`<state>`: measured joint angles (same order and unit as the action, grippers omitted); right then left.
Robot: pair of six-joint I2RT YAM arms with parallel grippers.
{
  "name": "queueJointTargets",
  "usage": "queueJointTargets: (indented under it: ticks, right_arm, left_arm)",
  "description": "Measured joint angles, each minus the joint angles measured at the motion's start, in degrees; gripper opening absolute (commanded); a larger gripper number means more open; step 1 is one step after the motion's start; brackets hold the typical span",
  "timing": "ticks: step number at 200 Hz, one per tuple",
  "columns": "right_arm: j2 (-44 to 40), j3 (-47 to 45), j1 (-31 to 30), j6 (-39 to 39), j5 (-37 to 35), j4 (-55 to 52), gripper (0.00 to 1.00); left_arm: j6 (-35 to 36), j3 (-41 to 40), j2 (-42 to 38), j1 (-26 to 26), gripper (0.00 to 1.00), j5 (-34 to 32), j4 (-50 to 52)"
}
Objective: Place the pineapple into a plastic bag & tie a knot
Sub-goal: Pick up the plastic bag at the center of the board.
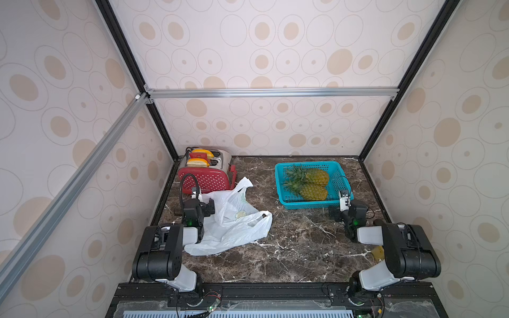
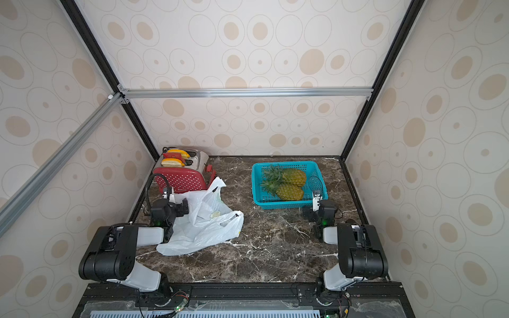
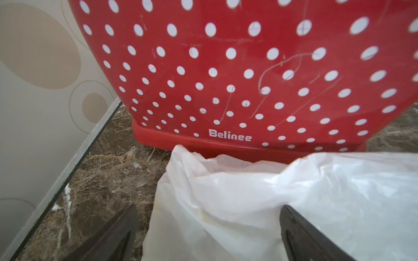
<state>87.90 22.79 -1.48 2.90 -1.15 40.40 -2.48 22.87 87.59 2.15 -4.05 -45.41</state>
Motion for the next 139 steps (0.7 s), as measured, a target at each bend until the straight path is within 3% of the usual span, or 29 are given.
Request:
queueJointTargets:
  ticks: [118, 139]
  right_arm:
    - [-0.2, 0.0, 0.0, 0.0, -0.2, -0.1, 1.0]
    - [-4.1, -0.7, 0.0, -0.2, -0.9, -1.2, 1.0]
  left_arm:
    - [0.2, -0.1, 0.0, 0.0, 0.99, 0.3, -0.8]
    - [0.4, -2.0, -2.5, 0.0, 0.99, 0.3, -2.1]
